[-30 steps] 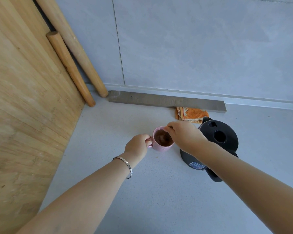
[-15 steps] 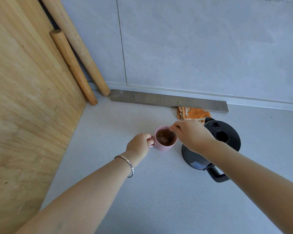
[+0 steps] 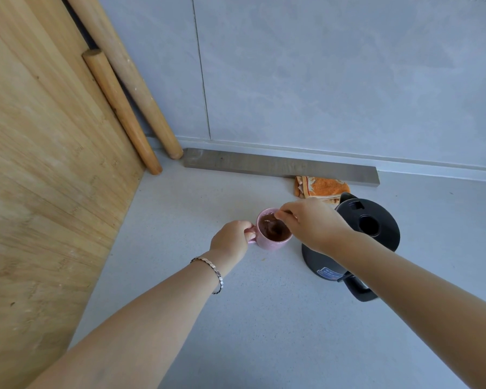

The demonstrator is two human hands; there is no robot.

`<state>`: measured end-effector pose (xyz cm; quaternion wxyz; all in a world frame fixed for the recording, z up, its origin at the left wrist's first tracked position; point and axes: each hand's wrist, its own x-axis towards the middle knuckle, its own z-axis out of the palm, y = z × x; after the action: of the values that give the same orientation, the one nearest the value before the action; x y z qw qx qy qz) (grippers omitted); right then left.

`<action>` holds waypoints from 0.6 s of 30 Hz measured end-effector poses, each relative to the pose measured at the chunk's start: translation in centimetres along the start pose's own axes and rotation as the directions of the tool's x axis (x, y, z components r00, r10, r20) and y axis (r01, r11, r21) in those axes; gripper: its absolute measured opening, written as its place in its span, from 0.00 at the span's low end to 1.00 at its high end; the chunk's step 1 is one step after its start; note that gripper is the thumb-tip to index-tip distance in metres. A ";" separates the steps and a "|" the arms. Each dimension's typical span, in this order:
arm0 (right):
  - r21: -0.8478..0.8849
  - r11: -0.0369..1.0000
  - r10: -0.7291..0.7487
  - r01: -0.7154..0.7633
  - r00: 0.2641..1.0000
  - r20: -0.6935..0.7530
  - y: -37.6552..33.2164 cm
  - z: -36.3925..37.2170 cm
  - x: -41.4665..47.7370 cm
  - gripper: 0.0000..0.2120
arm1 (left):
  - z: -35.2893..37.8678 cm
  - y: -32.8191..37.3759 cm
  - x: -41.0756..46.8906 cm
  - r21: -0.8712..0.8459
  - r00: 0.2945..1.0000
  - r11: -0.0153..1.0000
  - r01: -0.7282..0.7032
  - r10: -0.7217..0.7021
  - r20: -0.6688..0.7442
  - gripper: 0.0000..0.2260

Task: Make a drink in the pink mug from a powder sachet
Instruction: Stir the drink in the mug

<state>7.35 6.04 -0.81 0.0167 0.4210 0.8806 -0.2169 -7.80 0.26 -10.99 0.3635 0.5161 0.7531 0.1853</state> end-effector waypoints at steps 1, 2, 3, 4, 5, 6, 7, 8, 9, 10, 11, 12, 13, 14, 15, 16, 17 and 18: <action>0.042 0.999 -0.010 0.010 1.000 0.003 -0.2 0.0 0.1 0.16 | 0.0 0.0 0.0 0.005 1.000 1.000 -0.001 0.001 0.000 0.09; 0.076 0.997 -0.020 0.020 1.000 -0.004 -0.3 0.0 0.2 0.15 | 0.0 0.0 0.0 0.006 1.000 1.000 -0.002 0.002 0.001 0.09; 0.101 0.995 -0.023 0.025 1.000 -0.018 -0.4 0.0 0.3 0.15 | 0.0 0.0 0.0 0.003 1.000 1.000 -0.001 0.001 0.002 0.09; 0.117 0.993 -0.020 0.025 0.999 -0.037 -0.4 -0.2 0.4 0.14 | 0.0 0.0 0.0 0.000 1.000 1.000 -0.001 0.001 0.001 0.10; 0.124 0.992 -0.009 0.016 0.998 -0.057 -0.2 -0.4 0.4 0.14 | 0.0 0.0 0.0 -0.002 1.000 1.000 -0.002 0.002 -0.001 0.10; 0.124 0.992 0.008 0.001 0.997 -0.077 0.0 -0.6 0.5 0.14 | 0.0 0.0 0.0 -0.001 1.000 1.000 -0.006 0.006 -0.005 0.10; 0.121 0.992 0.031 -0.019 0.995 -0.095 0.3 -0.9 0.5 0.14 | 0.1 0.0 0.0 0.000 1.000 1.000 -0.007 0.007 -0.009 0.10; 0.121 0.992 0.056 -0.043 0.992 -0.110 0.5 -1.1 0.4 0.14 | 0.1 -0.1 0.0 0.001 1.000 1.000 -0.008 0.008 -0.012 0.10; 0.126 0.990 0.084 -0.069 0.989 -0.120 0.8 -1.2 0.3 0.14 | 0.1 -0.1 0.0 0.000 1.000 1.000 -0.009 0.009 -0.013 0.10; 0.132 0.987 0.110 -0.093 0.986 -0.127 1.0 -1.3 0.1 0.14 | 0.1 -0.1 0.0 -0.001 1.000 1.000 -0.011 0.011 -0.011 0.10; 0.134 0.984 0.134 -0.117 0.982 -0.130 1.1 -1.3 -0.1 0.14 | 0.1 0.0 0.0 -0.003 1.000 1.000 -0.012 0.012 -0.008 0.10; 0.133 0.982 0.151 -0.134 0.980 -0.132 1.0 -1.2 -0.5 0.14 | 0.1 0.0 -0.1 -0.007 1.000 1.000 -0.010 0.010 -0.004 0.10; 0.133 0.981 0.161 -0.144 0.978 -0.132 0.8 -1.1 -0.9 0.14 | 0.0 0.0 -0.1 -0.009 1.000 1.000 -0.010 0.010 -0.004 0.10; 0.139 0.980 0.160 -0.143 0.979 -0.126 0.5 -1.0 -1.2 0.14 | 0.0 0.1 0.0 -0.006 1.000 1.000 -0.010 0.010 -0.003 0.10; 0.155 0.979 0.152 -0.133 0.982 -0.113 0.2 -0.8 -1.5 0.14 | 0.0 0.1 0.0 0.002 1.000 1.000 -0.013 0.013 -0.007 0.10; 0.180 0.976 0.139 -0.119 0.986 -0.098 -0.1 -0.7 -1.6 0.14 | 0.0 0.0 0.0 0.007 1.000 1.000 -0.011 0.011 -0.010 0.09; 0.208 0.973 0.125 -0.104 0.988 -0.087 -0.4 -0.5 -1.6 0.14 | 0.0 0.0 0.0 0.007 1.000 1.000 -0.012 0.012 -0.013 0.09; 0.225 0.970 0.110 -0.089 0.991 -0.082 -0.6 -0.4 -1.4 0.14 | 0.0 -0.1 0.0 0.001 1.000 1.000 -0.008 0.008 -0.010 0.09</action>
<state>7.85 4.83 0.07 -0.0607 0.4737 0.8285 -0.2925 -7.85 0.25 -11.01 0.3587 0.5185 0.7528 0.1892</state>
